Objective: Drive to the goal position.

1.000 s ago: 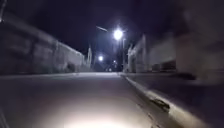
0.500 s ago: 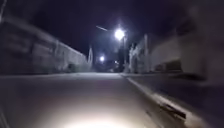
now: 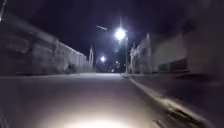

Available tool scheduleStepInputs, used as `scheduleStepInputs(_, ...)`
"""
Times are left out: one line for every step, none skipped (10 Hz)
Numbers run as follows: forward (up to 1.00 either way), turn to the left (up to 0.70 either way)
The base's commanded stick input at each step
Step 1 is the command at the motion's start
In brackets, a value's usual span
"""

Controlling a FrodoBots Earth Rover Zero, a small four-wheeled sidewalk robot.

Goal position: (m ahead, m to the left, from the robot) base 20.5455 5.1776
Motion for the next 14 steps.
scheduleStepInputs(0.7, 0.0)
scheduleStepInputs(0.7, 0.0)
scheduleStepInputs(0.7, 0.0)
scheduleStepInputs(0.7, 0.0)
scheduleStepInputs(0.7, 0.0)
scheduleStepInputs(0.7, 0.0)
scheduleStepInputs(0.7, 0.0)
scheduleStepInputs(0.7, 0.0)
scheduleStepInputs(0.7, 0.0)
scheduleStepInputs(0.7, 0.0)
scheduleStepInputs(0.7, 0.0)
scheduleStepInputs(0.7, 0.0)
scheduleStepInputs(0.7, 0.0)
scheduleStepInputs(0.7, 0.0)
